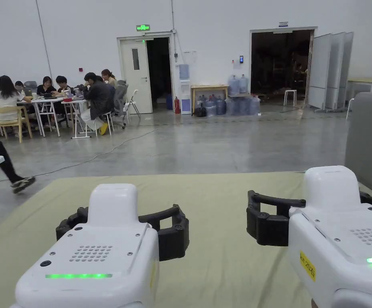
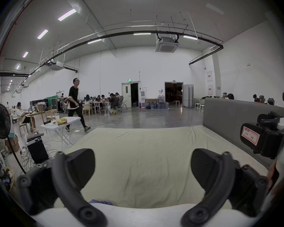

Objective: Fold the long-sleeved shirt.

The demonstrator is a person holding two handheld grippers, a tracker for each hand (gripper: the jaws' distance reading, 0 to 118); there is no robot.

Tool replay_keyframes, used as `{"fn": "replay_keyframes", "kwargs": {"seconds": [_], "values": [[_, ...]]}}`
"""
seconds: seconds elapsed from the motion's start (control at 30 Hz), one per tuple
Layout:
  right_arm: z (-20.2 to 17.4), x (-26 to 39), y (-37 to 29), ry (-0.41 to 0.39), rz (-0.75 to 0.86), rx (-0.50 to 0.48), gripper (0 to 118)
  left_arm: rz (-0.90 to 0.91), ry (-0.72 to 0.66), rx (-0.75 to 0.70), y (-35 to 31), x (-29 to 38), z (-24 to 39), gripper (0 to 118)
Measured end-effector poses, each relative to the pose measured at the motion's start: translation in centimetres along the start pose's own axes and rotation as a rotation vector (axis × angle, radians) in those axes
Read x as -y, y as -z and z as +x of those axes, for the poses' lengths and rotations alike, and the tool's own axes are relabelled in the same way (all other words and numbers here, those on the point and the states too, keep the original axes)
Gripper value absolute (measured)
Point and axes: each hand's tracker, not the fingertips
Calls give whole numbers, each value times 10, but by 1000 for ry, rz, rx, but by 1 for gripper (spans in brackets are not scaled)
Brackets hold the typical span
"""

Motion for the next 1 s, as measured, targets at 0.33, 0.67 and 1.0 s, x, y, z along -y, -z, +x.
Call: {"fn": "replay_keyframes", "kwargs": {"seconds": [0.33,0.67,1.0], "values": [[7,5,0,-5,-44,-7,0,-23,-50,66,3,12,4,2],[-76,18,29,-8,-135,-203,0,-65,-78,-179,-26,27,-83,2],[-244,37,-6,-33,-162,-810,0,-259,-85,-515,-84,76,-206,2]]}}
